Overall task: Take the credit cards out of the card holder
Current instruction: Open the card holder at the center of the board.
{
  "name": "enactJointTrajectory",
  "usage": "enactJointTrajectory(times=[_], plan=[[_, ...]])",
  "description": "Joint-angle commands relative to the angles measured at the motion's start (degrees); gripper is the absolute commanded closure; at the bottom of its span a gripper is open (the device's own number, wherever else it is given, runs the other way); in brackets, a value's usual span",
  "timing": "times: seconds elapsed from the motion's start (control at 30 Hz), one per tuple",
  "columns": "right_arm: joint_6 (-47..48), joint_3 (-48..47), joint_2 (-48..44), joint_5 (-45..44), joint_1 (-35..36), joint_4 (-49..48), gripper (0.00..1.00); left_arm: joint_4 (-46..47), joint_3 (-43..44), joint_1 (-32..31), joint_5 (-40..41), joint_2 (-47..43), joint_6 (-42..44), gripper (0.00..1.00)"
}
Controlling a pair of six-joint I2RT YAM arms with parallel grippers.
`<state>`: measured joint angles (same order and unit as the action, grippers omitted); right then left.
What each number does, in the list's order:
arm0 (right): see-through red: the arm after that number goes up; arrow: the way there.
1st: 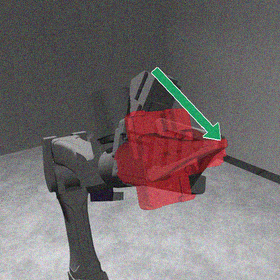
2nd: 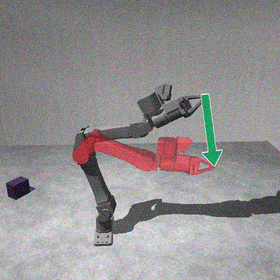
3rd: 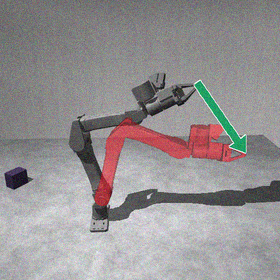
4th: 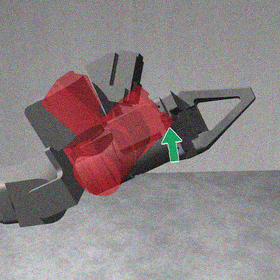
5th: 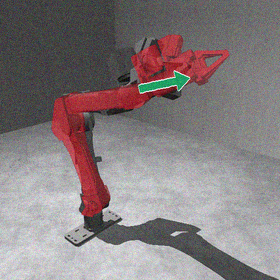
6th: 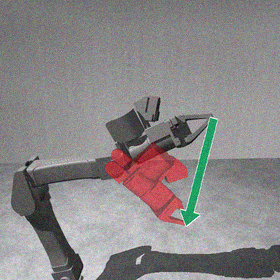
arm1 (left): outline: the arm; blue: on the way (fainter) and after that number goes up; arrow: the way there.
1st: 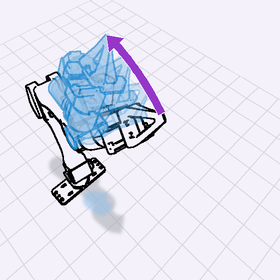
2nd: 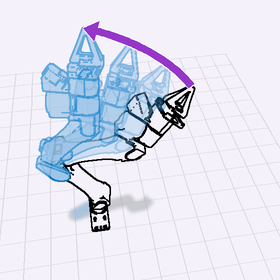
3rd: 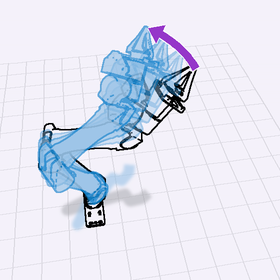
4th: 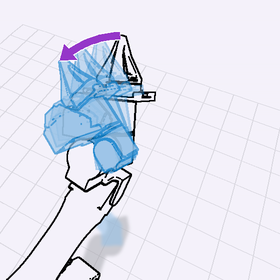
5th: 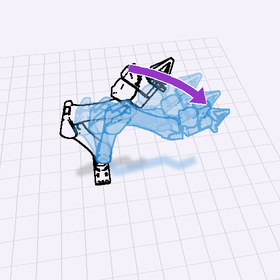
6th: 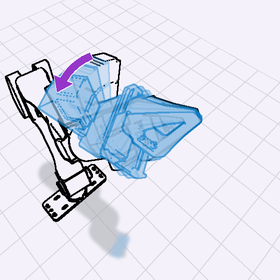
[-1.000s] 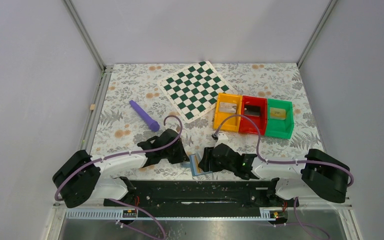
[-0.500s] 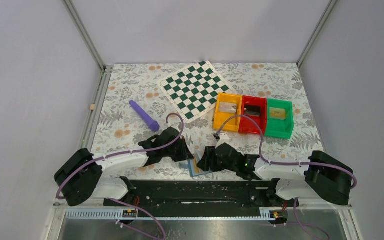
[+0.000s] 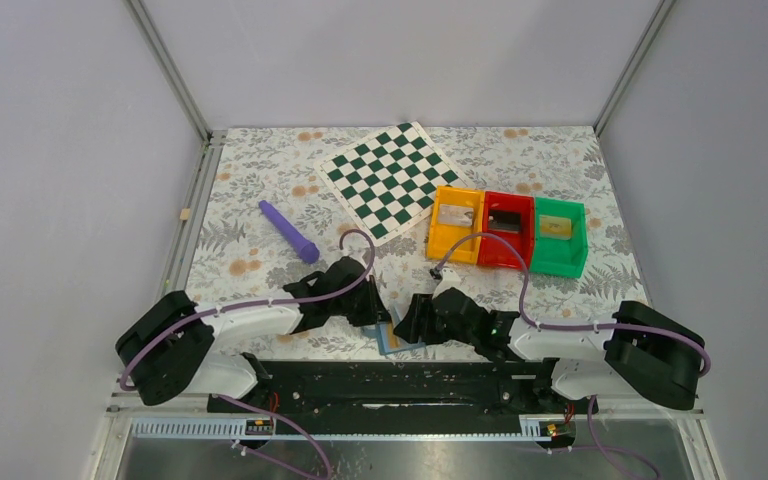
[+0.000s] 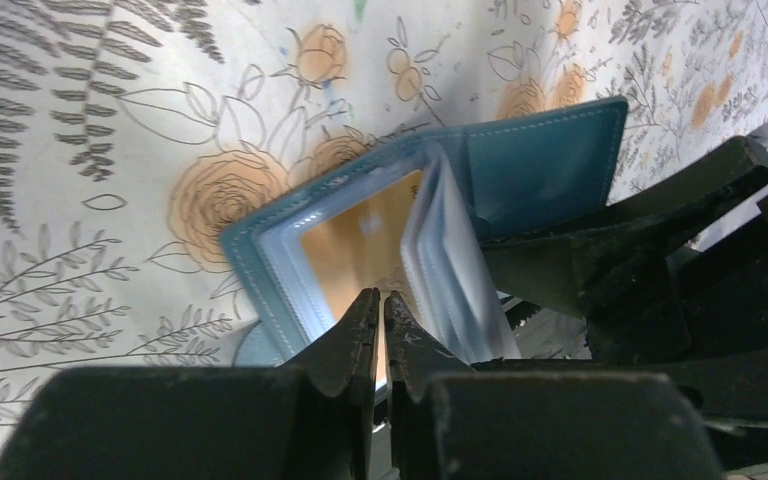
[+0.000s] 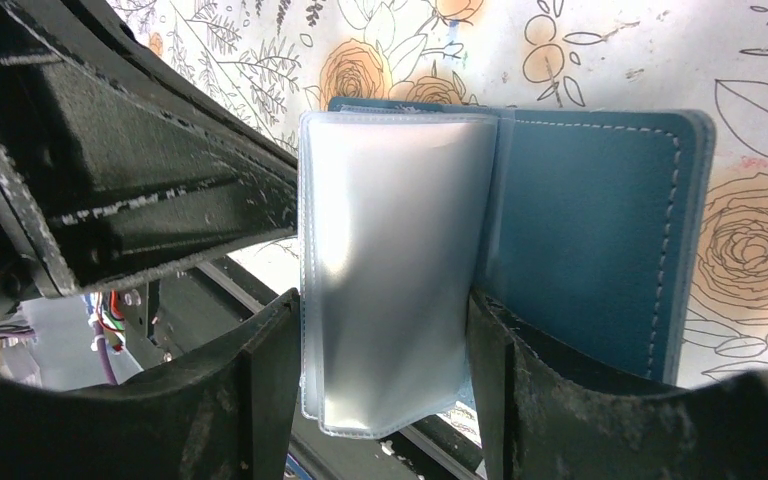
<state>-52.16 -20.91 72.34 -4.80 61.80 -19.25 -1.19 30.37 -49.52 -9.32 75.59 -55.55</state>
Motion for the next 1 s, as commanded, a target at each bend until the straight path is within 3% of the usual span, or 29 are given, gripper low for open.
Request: enactJointTrajectory(times=[0.0, 0.1, 0.27, 0.53, 0.67, 0.97], plan=[[-0.9, 0.1, 0.4, 0.9, -0.5, -3.9, 0.59, 4.9, 2.7, -1.1, -2.1, 1.0, -0.1, 0.95], [-0.9, 0.1, 0.4, 1.0, -0.5, -3.9, 0.57, 6.3, 2.5, -1.2, -3.0, 1.7, -0.5, 0.95], [-1.0, -0.4, -0.8, 0.1, -0.5, -1.3, 0.41, 8.2, 2.1, -1.4, -3.9, 2.1, -0.9, 0.95], [1.3, -2.0, -6.6, -4.3, -0.5, 7.5, 0.26, 9.3, 2.7, -1.9, -4.9, 1.8, -1.1, 0.95], [1.8, -2.2, -8.2, -5.9, -0.5, 9.6, 0.22, 10.6, 2.9, -2.3, -5.6, 2.5, -1.2, 0.95], [3.5, -2.9, -14.2, -8.6, -0.5, 15.7, 0.23, 13.1, 4.1, -3.7, -6.6, 4.6, -1.5, 0.95]])
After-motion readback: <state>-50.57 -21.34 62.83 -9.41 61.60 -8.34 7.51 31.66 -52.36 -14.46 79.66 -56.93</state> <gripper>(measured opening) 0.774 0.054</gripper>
